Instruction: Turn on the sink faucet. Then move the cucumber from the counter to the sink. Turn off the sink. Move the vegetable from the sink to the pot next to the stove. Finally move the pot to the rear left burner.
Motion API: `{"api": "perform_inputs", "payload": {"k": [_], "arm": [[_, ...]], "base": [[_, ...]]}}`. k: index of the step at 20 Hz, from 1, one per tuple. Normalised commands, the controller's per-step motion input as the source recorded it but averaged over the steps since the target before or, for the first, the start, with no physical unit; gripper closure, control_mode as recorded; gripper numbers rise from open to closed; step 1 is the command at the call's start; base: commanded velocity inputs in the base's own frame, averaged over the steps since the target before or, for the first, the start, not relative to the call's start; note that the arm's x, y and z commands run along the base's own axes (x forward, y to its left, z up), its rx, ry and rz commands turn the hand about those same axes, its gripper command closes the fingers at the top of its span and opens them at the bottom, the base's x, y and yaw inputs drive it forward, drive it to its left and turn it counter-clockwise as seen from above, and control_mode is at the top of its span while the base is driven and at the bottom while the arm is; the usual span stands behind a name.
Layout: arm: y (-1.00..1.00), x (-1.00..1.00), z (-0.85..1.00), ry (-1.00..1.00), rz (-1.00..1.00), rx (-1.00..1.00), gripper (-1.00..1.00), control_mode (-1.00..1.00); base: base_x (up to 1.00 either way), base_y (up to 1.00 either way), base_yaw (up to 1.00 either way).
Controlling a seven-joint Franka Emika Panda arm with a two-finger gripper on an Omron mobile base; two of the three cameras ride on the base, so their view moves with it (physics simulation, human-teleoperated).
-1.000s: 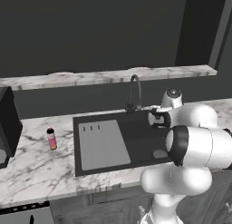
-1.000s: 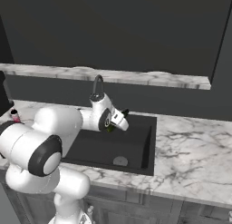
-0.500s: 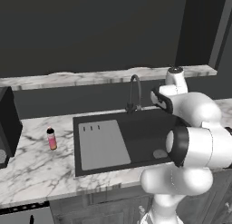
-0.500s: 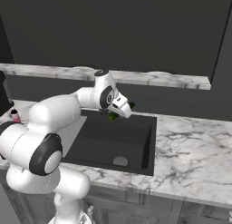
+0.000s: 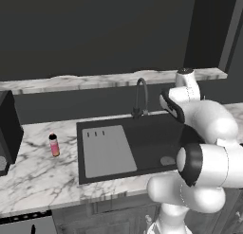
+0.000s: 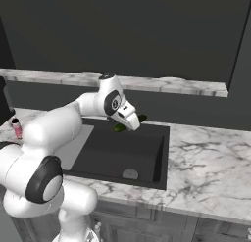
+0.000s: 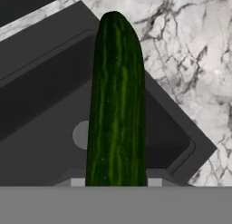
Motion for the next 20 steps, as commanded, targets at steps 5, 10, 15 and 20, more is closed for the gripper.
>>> {"api": "perform_inputs", "payload": {"k": [5,10,15,20], "arm": [[0.00,-0.42,0.00,-0.01,-0.06,-0.02,1.00,-1.00],[0.00,-0.09,0.00,0.00,0.00,0.00,1.00,-1.00],[0.00,0.00,0.00,0.00,0.00,0.00,1.00,-1.00],[-0.02,-0.07,0.00,-0.02,-0.01,0.00,1.00,-1.00]], "base": [[0.00,0.00,0.00],[0.00,0.00,0.00],[0.00,0.00,0.00],[0.00,0.00,0.00]]}}
